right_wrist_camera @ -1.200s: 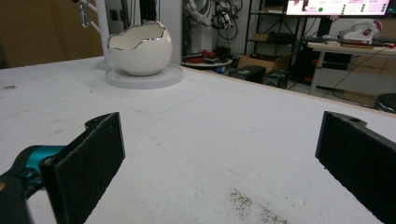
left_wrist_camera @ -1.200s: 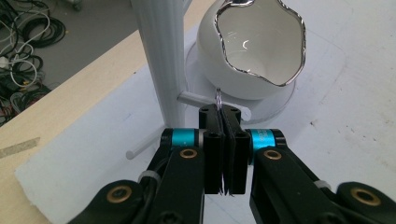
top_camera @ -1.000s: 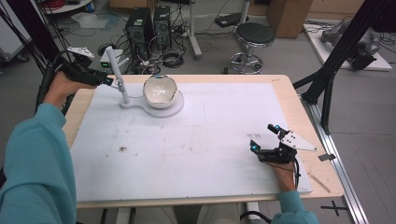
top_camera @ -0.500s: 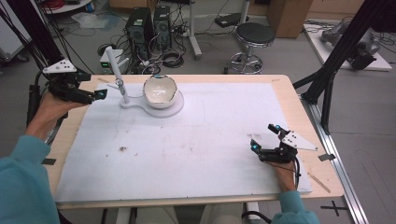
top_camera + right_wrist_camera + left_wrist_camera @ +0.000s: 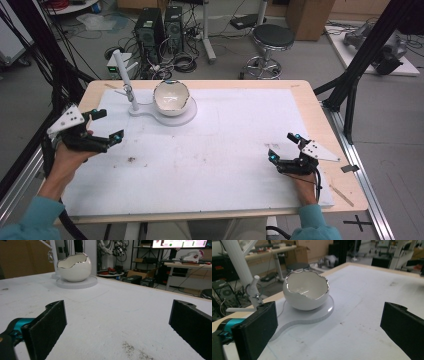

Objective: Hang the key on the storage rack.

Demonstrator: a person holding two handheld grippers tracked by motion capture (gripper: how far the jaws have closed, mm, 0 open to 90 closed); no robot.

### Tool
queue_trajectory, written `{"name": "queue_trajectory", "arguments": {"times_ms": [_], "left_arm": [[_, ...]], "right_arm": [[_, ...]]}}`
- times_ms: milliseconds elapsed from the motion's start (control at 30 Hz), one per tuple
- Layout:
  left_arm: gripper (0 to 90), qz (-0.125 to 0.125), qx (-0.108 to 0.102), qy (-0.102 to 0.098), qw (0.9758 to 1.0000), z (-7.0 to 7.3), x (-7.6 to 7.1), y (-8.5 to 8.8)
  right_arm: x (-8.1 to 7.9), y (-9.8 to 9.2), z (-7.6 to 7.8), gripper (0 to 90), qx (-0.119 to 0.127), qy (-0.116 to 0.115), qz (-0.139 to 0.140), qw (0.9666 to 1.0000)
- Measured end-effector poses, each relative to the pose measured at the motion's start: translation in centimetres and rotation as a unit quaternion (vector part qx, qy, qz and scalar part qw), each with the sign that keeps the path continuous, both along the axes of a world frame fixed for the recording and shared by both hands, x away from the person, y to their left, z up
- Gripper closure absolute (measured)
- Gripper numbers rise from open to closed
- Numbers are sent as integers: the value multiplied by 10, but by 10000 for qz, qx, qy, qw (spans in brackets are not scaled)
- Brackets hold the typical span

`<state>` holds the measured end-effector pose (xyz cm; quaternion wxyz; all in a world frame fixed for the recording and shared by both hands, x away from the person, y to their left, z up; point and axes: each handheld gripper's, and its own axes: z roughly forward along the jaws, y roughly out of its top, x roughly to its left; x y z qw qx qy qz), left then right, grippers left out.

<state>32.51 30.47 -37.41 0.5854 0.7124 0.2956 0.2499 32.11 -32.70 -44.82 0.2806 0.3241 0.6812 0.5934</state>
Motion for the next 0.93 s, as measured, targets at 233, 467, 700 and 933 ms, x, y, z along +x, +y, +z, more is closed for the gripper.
{"name": "queue_trajectory", "arguments": {"times_ms": [233, 467, 700, 933], "left_arm": [[17, 209, -620, -321, 9973, -40, -36, -5], [17, 397, -642, -428, 9962, -74, -50, -9], [17, 541, -857, -422, 9940, -88, -52, -8], [17, 644, -842, -681, 9920, -89, -57, -9]], "right_arm": [[0, 0, 0, 6, -51, -46, -7, 10000], [0, 0, 0, 6, -58, -39, -22, 10000], [0, 0, 0, 6, -47, -35, -11, 10000], [0, 1, 0, 6, -58, -52, -21, 10000]]}}
